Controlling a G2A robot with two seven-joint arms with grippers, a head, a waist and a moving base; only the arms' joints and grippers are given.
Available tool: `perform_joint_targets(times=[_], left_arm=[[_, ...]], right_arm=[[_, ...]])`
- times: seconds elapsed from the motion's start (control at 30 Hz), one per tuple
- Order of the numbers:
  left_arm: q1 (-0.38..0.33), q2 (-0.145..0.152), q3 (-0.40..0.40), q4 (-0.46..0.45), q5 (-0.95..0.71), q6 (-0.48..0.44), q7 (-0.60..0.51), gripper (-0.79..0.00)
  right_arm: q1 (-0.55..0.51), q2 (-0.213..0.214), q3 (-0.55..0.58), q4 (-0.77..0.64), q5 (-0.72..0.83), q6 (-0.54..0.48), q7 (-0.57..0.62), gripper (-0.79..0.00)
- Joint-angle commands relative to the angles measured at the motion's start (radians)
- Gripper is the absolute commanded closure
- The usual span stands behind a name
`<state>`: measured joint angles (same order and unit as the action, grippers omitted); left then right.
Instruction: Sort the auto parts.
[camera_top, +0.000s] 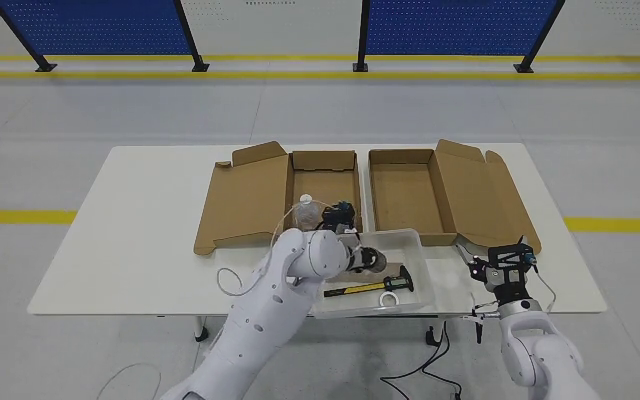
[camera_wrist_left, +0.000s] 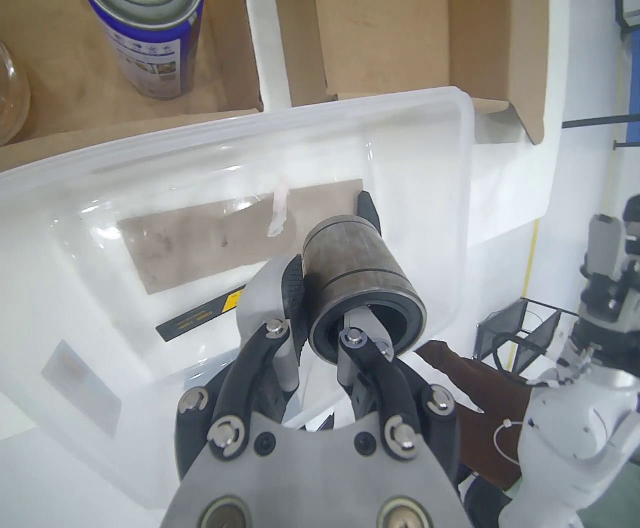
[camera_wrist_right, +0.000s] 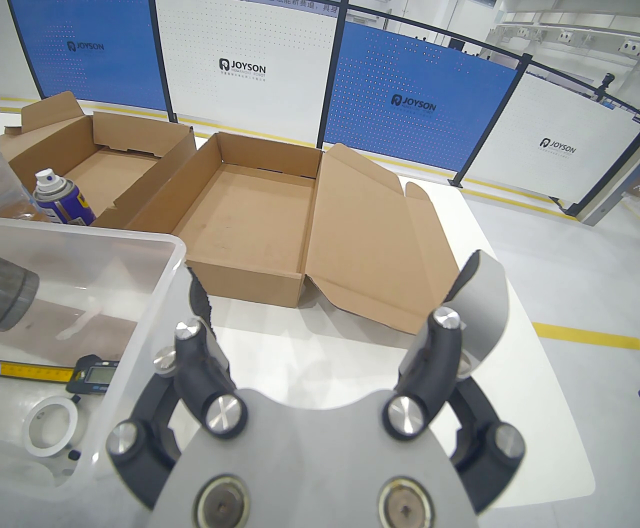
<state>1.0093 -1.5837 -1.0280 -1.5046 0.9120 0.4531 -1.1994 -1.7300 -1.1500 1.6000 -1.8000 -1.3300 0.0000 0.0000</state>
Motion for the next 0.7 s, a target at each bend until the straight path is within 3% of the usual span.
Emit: perform_joint_targets(times=[0.0,0.27,0.5,0.67], left_arm=[[0.043,0.014,-0.039,-0.068,-0.009,-0.060,-0.010,0.000],[0.145,0.044,-0.151,-0.233,-0.121,-0.209,-0.012,0.000],[0.173,0.060,-0.189,-0.295,-0.224,-0.306,-0.016,0.000],[0.181,0.072,-0.207,-0.310,-0.238,-0.308,-0.021,0.000]], right_arm=[[0.000,0.000,0.000,0.000,0.000,0.000,0.000,-0.785],[0.000,0.000,0.000,0.000,0.000,0.000,0.000,-0.785],[0.000,0.000,0.000,0.000,0.000,0.000,0.000,-0.785],[0.000,0.000,0.000,0.000,0.000,0.000,0.000,-0.785]])
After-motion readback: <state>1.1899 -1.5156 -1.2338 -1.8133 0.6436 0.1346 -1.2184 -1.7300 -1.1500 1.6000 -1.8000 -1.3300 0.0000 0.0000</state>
